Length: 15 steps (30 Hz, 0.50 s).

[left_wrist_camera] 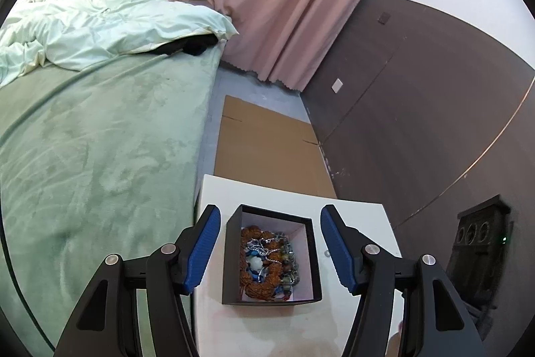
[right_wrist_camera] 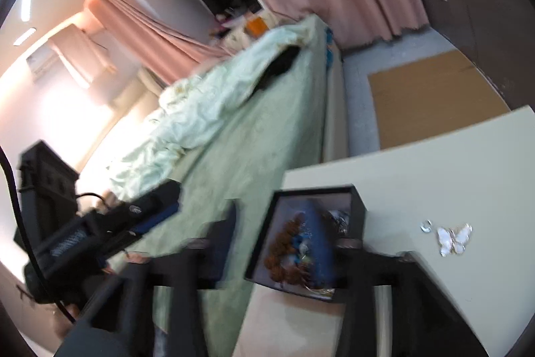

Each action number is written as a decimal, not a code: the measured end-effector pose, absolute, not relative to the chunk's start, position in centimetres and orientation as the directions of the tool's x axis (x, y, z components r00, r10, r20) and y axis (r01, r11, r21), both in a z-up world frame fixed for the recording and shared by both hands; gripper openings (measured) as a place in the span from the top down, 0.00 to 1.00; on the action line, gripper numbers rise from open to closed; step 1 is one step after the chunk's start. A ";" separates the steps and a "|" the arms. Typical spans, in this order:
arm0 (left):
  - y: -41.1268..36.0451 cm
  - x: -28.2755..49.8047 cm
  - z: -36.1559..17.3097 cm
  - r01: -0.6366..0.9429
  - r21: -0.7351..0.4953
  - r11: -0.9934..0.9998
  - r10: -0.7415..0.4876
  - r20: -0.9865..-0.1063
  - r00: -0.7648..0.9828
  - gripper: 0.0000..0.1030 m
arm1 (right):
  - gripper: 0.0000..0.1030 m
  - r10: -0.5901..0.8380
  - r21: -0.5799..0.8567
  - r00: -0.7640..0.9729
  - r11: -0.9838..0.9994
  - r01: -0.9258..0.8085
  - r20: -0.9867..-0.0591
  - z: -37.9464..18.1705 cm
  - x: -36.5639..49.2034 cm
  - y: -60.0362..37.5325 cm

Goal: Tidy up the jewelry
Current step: 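Carry the keychain and bead bracelet over the box and open both grippers, then move the right gripper to the white butterfly pendant and grasp it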

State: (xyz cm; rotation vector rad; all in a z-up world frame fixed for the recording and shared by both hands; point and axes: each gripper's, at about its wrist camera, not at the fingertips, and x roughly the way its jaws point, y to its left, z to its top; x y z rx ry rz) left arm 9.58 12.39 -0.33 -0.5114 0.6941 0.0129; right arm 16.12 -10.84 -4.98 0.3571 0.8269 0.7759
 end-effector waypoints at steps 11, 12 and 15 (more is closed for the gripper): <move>10.5 9.7 -0.5 -0.145 -0.431 0.891 -0.178 -0.624 0.761 0.38 | 0.47 0.710 0.614 0.476 0.697 -0.369 -0.520 -4.5 16.7 -17.1; 10.3 9.6 -0.5 -0.139 -0.428 0.893 -0.181 -0.625 0.760 0.38 | 0.47 0.703 0.612 0.480 0.704 -0.361 -0.525 -4.5 16.7 -17.7; 9.0 9.9 -0.6 -0.116 -0.415 0.902 -0.192 -0.629 0.754 0.38 | 0.47 0.691 0.610 0.486 0.714 -0.343 -0.535 -4.5 16.6 -18.9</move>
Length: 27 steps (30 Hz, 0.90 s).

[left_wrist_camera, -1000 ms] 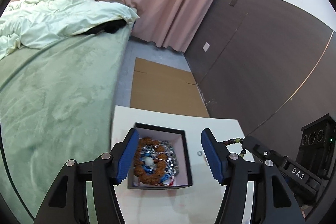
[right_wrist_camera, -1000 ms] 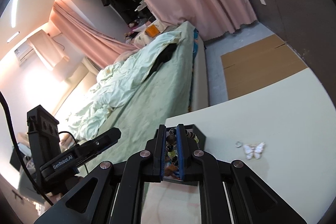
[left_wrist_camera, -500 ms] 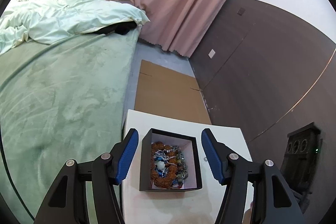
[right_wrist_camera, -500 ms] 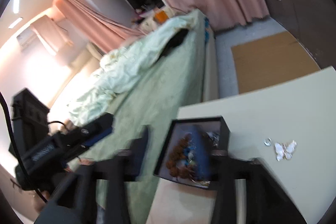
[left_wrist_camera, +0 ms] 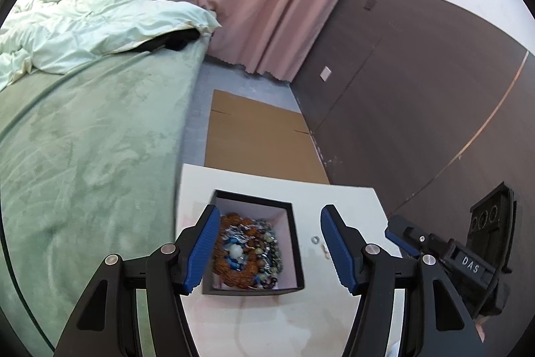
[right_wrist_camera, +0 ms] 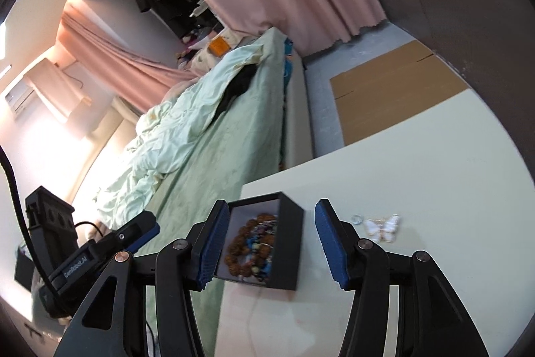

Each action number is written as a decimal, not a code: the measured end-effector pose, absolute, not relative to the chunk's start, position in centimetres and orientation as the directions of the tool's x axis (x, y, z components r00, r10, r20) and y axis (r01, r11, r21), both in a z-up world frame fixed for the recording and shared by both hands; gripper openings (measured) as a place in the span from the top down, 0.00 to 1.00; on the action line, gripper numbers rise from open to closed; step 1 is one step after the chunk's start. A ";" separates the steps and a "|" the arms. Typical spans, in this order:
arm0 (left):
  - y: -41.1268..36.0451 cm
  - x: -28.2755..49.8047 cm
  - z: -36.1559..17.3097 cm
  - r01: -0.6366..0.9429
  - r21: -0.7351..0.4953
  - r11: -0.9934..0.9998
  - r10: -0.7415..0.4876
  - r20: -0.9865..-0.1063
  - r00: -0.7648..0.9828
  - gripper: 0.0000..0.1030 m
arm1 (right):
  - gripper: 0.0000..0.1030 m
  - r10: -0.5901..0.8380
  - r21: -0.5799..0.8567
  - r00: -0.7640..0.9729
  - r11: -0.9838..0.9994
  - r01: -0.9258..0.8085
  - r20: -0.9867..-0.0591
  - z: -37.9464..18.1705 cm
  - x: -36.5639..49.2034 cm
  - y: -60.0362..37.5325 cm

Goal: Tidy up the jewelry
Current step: 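Move the right gripper to the white butterfly pendant and grasp it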

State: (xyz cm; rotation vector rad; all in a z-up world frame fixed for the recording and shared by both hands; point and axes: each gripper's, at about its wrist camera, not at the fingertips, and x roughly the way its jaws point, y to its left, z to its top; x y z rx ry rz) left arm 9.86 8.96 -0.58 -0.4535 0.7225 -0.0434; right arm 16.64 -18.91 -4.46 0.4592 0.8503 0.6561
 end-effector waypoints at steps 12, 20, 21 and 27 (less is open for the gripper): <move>3.6 11.2 -1.3 -0.031 -0.365 0.931 -0.233 -0.654 0.720 0.38 | 0.47 0.602 0.571 0.424 0.793 -0.214 -0.677 -6.8 17.1 -22.9; 3.1 12.3 -2.4 -0.040 -0.340 0.940 -0.220 -0.690 0.690 0.38 | 0.47 0.530 0.487 0.358 0.848 -0.210 -0.769 -9.4 18.4 -21.5; 3.3 12.3 -2.5 -0.044 -0.340 0.939 -0.218 -0.691 0.689 0.38 | 0.47 0.519 0.474 0.354 0.855 -0.211 -0.778 -9.6 18.6 -21.2; 4.8 13.2 -2.8 -0.079 -0.351 0.933 -0.206 -0.702 0.681 0.38 | 0.47 0.446 0.400 0.333 0.894 -0.200 -0.830 -11.3 20.1 -19.4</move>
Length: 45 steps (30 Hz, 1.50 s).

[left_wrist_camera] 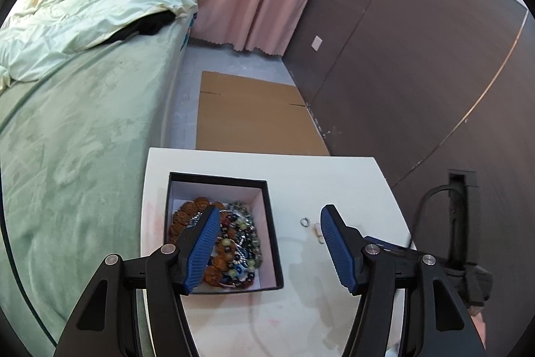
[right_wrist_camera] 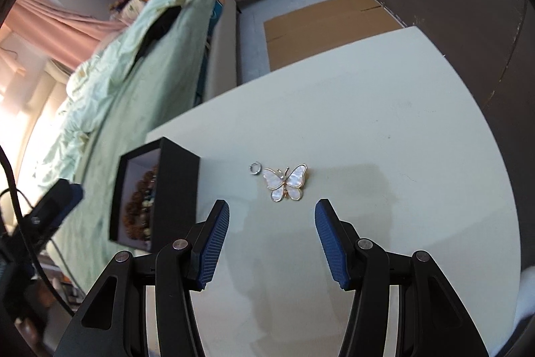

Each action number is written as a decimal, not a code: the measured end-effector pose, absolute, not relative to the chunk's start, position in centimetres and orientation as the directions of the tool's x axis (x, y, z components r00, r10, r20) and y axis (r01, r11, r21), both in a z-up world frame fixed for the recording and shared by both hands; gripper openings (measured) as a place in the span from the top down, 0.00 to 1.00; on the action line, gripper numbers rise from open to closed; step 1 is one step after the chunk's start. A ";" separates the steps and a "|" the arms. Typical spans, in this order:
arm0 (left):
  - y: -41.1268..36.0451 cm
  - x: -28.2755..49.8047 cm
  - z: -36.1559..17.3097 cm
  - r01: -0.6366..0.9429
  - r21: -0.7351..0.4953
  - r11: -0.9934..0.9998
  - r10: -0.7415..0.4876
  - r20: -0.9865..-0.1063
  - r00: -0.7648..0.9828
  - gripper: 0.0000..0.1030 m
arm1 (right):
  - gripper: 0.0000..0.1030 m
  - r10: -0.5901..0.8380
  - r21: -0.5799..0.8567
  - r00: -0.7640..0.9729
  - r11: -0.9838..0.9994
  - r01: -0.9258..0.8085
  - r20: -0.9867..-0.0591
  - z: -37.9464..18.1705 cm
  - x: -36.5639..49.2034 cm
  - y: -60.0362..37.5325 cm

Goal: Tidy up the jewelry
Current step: 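Move the right gripper to the white butterfly pendant and grasp it, then grasp the small silver ring with the left gripper while the right holds the butterfly pendant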

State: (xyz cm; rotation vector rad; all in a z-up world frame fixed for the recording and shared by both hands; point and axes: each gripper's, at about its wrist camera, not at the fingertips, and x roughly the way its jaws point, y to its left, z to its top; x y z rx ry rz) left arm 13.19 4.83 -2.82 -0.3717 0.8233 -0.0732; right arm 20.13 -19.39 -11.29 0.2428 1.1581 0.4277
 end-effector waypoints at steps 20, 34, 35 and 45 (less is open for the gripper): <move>8.3 15.9 -3.8 -0.162 -0.380 0.911 -0.174 -0.709 0.683 0.38 | 0.48 0.143 0.071 0.394 0.979 -0.191 -0.908 -13.2 21.6 -13.9; 4.7 17.7 -4.0 -0.101 -0.359 0.928 -0.203 -0.714 0.670 0.38 | 0.61 0.335 0.306 0.363 0.942 -0.136 -0.869 -11.7 23.0 -20.7; 4.1 17.9 -4.0 -0.091 -0.351 0.932 -0.204 -0.717 0.667 0.38 | 0.61 0.351 0.329 0.368 0.936 -0.124 -0.861 -11.5 23.1 -21.7; -1.5 20.0 -4.7 -0.006 -0.320 0.947 -0.253 -0.758 0.601 0.56 | 0.61 0.468 0.493 0.391 0.869 -0.040 -0.793 -10.6 24.0 -27.2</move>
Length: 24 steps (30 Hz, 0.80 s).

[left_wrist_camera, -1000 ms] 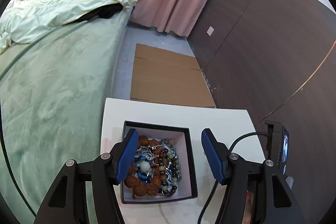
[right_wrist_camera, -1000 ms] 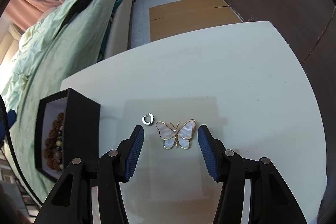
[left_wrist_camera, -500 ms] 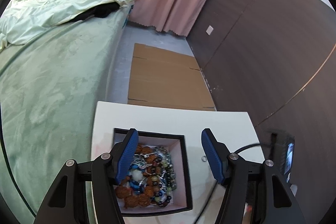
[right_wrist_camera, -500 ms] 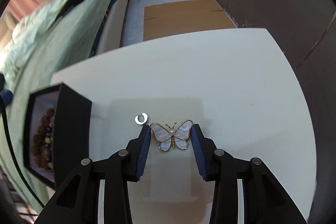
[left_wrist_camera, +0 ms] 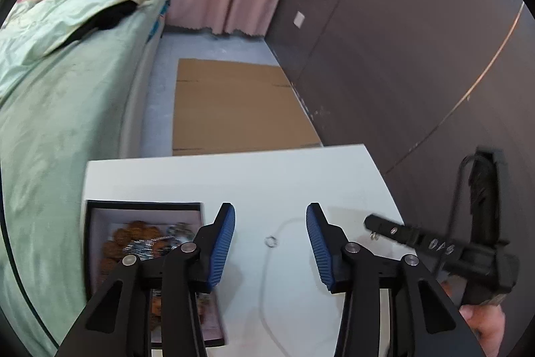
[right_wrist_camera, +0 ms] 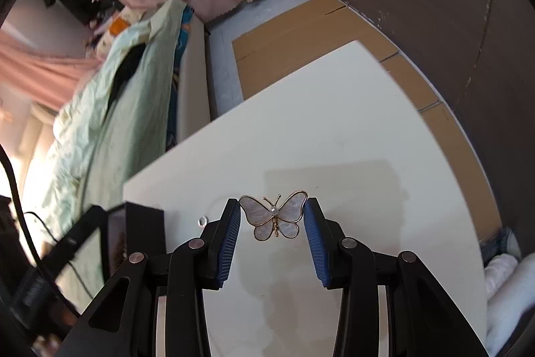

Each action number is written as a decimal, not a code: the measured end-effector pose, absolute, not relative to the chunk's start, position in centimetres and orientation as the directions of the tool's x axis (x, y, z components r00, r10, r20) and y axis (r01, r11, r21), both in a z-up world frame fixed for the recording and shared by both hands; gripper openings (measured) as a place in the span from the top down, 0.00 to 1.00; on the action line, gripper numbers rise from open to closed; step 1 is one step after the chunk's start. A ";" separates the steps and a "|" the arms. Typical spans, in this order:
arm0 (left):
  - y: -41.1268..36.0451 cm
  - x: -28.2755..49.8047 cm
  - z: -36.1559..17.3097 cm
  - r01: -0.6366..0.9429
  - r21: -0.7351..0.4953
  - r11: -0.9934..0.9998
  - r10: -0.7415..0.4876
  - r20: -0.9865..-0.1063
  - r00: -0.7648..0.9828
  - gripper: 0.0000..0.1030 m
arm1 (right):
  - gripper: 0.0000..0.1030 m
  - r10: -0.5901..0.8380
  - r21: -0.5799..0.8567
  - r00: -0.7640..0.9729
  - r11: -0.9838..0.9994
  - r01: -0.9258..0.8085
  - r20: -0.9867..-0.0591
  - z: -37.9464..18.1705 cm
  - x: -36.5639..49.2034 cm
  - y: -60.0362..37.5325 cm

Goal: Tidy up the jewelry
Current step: 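Grasp the small silver ring with the left gripper while the right holds the butterfly pendant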

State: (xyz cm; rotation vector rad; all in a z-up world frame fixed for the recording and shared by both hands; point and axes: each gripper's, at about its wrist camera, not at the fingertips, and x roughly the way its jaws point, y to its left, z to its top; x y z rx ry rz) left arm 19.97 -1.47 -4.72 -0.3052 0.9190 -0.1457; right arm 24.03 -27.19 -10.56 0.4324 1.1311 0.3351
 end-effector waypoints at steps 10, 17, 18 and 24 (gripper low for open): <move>-4.5 22.5 -7.2 -0.076 -0.241 0.967 -0.181 -0.870 0.459 0.66 | 0.61 0.514 0.574 0.428 0.819 0.013 -0.743 -9.6 24.8 -30.8; -5.6 24.1 -9.1 -0.123 -0.153 0.981 -0.094 -0.916 0.389 0.68 | 0.61 0.518 0.608 0.470 0.792 0.052 -0.715 -9.0 24.2 -34.2; -5.8 24.2 -9.3 -0.125 -0.142 0.982 -0.085 -0.921 0.379 0.70 | 0.61 0.521 0.615 0.475 0.787 0.057 -0.710 -8.9 24.1 -34.5; -7.2 24.5 -10.8 -0.130 -0.068 0.989 -0.020 -0.942 0.336 0.72 | 0.61 0.528 0.639 0.491 0.765 0.078 -0.693 -8.6 24.0 -36.0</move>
